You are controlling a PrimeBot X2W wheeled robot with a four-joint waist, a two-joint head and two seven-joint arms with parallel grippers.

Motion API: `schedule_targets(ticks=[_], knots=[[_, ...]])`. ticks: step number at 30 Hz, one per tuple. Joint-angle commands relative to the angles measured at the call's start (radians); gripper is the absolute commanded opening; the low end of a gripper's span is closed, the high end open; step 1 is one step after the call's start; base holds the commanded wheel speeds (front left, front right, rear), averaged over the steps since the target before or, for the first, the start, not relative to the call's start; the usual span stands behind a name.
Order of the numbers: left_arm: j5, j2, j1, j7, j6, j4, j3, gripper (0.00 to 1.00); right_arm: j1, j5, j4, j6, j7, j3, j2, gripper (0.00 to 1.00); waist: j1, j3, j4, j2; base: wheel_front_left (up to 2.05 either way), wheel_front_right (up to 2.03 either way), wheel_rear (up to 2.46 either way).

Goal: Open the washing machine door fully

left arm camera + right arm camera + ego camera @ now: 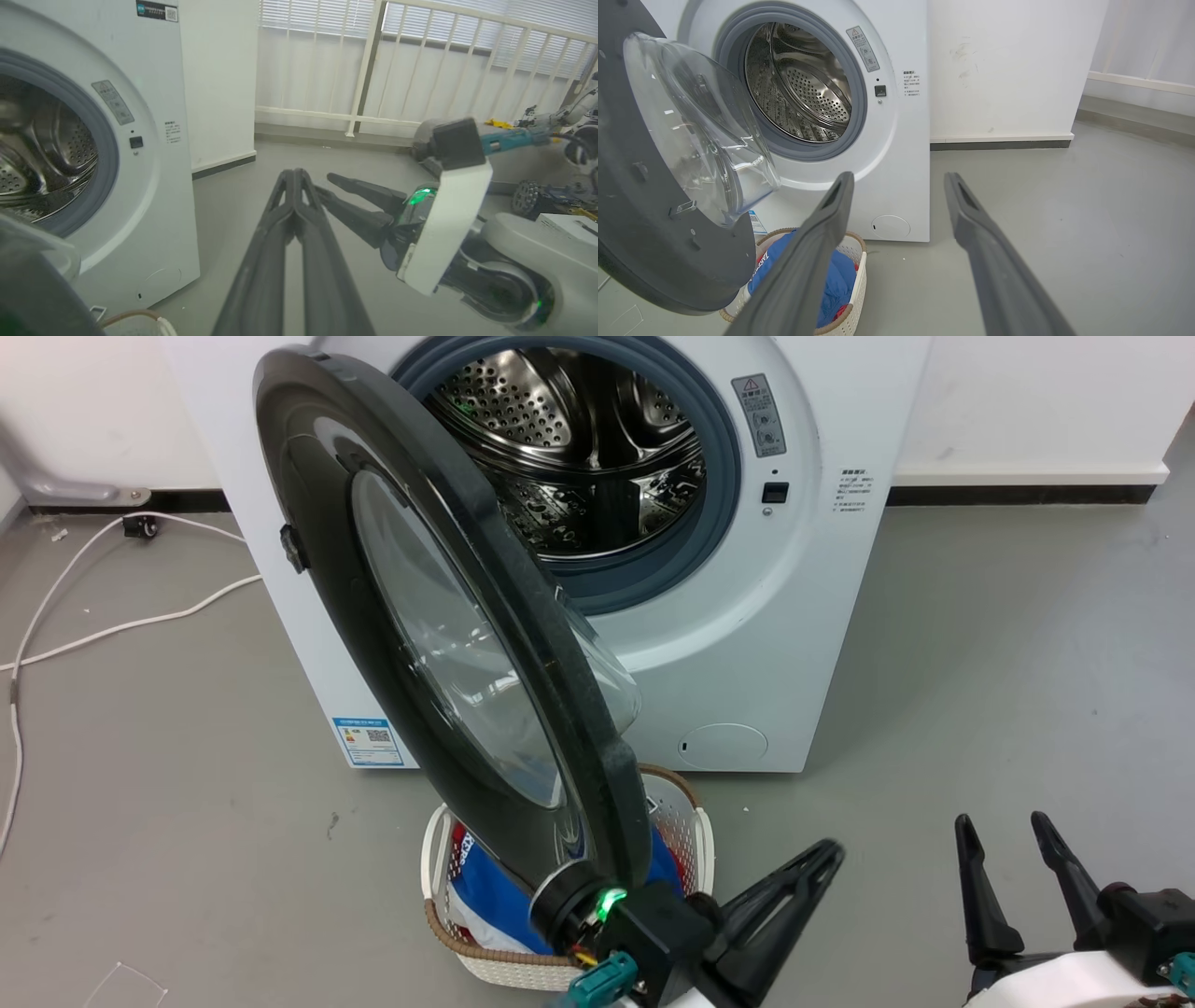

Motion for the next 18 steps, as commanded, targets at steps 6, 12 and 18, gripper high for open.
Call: schedule_targets(ticks=[6, 12, 18], knots=[[0.005, 0.018, 0.028, -0.006, 0.071, 0.152, 0.052, 0.0, -0.009, -0.002, 0.004, 0.0, 0.0, 0.009, 0.003, 1.0, 0.0, 0.02, -0.018, 0.0, 0.0, 0.0, 0.0], [-0.002, 0.013, -0.013, -0.061, 0.11, 0.248, 0.105, 0.0, -0.021, 0.001, 0.013, 0.0, 0.0, 0.016, 0.003, 1.0, 0.0, 0.032, -0.029, 0.0, 0.0, 0.0, 0.0], [-0.022, 0.006, -0.055, -0.114, 0.133, 0.338, 0.133, 0.0, -0.03, 0.005, 0.023, 0.0, -0.003, 0.023, 0.003, 1.0, 0.0, 0.044, -0.044, 0.0, 0.0, 0.0, 0.0]])
